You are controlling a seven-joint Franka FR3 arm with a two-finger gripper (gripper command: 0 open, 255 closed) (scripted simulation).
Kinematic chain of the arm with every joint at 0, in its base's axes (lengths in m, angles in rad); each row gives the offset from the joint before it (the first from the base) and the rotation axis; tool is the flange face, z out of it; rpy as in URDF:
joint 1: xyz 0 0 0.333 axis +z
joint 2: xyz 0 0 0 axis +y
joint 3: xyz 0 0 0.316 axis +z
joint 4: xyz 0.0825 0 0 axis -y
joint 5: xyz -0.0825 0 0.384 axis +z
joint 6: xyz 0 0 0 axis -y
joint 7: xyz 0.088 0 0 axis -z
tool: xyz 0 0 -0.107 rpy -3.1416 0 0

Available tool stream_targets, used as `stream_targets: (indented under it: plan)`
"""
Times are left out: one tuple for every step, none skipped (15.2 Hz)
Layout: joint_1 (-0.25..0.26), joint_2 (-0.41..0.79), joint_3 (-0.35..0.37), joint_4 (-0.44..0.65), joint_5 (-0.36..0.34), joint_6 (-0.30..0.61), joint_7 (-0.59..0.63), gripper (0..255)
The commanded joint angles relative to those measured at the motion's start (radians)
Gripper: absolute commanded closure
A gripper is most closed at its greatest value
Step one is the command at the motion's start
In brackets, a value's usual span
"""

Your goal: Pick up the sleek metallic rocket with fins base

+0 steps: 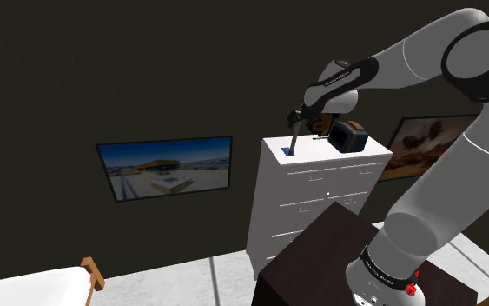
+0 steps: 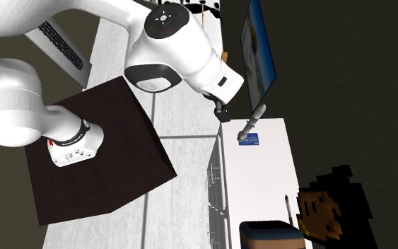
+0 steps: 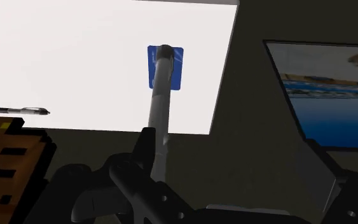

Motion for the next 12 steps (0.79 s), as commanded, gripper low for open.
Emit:
stream_targets:
  plan:
    - [0.003,0.072,-0.023,0.039,0.081,0.064,-0.039,0]
    - [0.003,0.108,-0.03,0.061,0.131,0.09,-0.065,0]
    - [0.0,0.143,-0.034,0.084,0.186,0.114,-0.095,0]
    - [-0.008,0.178,-0.032,0.108,0.245,0.136,-0.129,0]
    - [-0.021,0.213,-0.026,0.135,0.306,0.155,-0.164,0]
    - [-0.037,0.242,-0.014,0.159,0.357,0.17,-0.194,0]
    - [-0.045,0.252,-0.003,0.157,0.377,0.181,-0.21,0]
    - [-0.052,0.262,0.007,0.156,0.398,0.192,-0.228,0]
    - [-0.06,0.272,0.018,0.155,0.419,0.202,-0.246,0]
    - [-0.068,0.282,0.029,0.154,0.44,0.212,-0.264,0]
    - [-0.077,0.293,0.041,0.154,0.462,0.222,-0.283,0]
    - [-0.086,0.303,0.054,0.154,0.485,0.232,-0.302,0]
